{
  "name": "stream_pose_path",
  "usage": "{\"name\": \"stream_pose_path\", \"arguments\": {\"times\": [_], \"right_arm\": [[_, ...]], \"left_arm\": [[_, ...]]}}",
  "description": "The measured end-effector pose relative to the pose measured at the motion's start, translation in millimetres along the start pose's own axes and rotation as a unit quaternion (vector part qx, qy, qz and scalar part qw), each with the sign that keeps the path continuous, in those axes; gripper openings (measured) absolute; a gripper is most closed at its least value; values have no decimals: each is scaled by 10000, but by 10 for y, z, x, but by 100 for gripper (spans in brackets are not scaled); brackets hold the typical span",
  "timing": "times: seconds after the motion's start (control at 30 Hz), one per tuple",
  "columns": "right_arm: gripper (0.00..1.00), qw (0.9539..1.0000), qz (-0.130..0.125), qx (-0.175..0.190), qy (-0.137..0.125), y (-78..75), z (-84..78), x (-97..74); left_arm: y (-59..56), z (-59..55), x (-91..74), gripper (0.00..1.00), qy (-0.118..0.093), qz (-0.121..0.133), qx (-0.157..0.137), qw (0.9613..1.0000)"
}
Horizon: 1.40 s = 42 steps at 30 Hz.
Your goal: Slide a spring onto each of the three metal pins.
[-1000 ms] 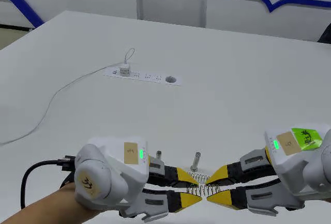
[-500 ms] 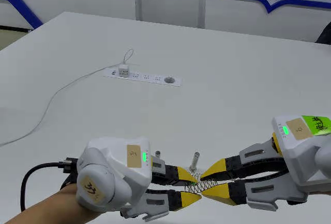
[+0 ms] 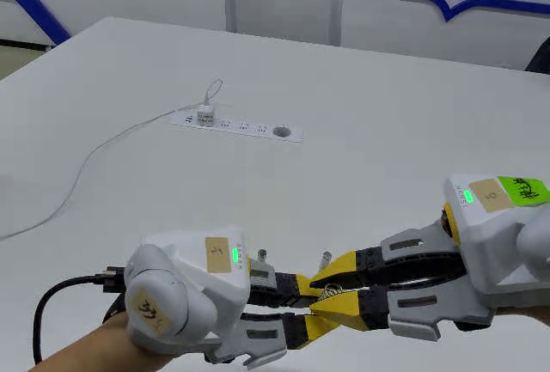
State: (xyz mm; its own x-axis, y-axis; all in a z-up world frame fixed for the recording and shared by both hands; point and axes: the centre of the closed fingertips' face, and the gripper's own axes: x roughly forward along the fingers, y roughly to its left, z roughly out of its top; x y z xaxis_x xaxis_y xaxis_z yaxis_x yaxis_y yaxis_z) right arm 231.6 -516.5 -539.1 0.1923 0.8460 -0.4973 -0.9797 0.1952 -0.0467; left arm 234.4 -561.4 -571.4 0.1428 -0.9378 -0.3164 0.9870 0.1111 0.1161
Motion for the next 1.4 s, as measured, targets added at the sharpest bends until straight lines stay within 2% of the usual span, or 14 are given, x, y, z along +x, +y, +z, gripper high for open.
{"name": "stream_pose_path", "arguments": {"times": [0.13,0.27,0.5,0.73,0.83,0.87,0.9,0.97,1.03,1.07,1.17,1.27,1.4], "right_arm": [[12,9999,-78,31,95,-32,-32,-10],[12,9998,-99,167,60,-51,-32,-29],[12,9997,-111,205,33,-57,-32,-36],[11,9996,-112,211,-133,-29,10,-53],[11,9993,-197,253,-181,-64,34,-61],[11,9992,-238,242,-199,-80,49,-64],[11,9992,-264,215,-200,-90,58,-65],[11,9991,-294,195,-214,-105,80,-70],[11,9989,-310,219,-282,-121,109,-76],[11,9988,-323,218,-281,-130,110,-79],[11,9989,-360,161,-253,-152,105,-86],[11,9988,-398,131,-266,-170,107,-97],[11,9983,-488,179,-271,-212,92,-118]], "left_arm": [[24,-29,-21,10,-22,52,-22,10000],[43,-39,-37,10,-7,87,-19,10000],[49,-34,-31,10,-37,120,-45,9999],[24,-3,-50,10,-150,78,-220,9996],[64,33,-74,11,-364,167,-556,9977],[105,40,-96,11,-452,277,-605,9968],[117,28,-109,12,-440,314,-637,9965],[123,0,-123,13,-387,346,-651,9965],[141,8,-160,16,-483,445,-522,9965],[151,6,-174,17,-504,460,-579,9960],[212,-58,-216,21,-392,638,-590,9954],[218,-109,-272,25,-354,710,-640,9948],[208,-178,-313,23,-284,761,-679,9944]]}}
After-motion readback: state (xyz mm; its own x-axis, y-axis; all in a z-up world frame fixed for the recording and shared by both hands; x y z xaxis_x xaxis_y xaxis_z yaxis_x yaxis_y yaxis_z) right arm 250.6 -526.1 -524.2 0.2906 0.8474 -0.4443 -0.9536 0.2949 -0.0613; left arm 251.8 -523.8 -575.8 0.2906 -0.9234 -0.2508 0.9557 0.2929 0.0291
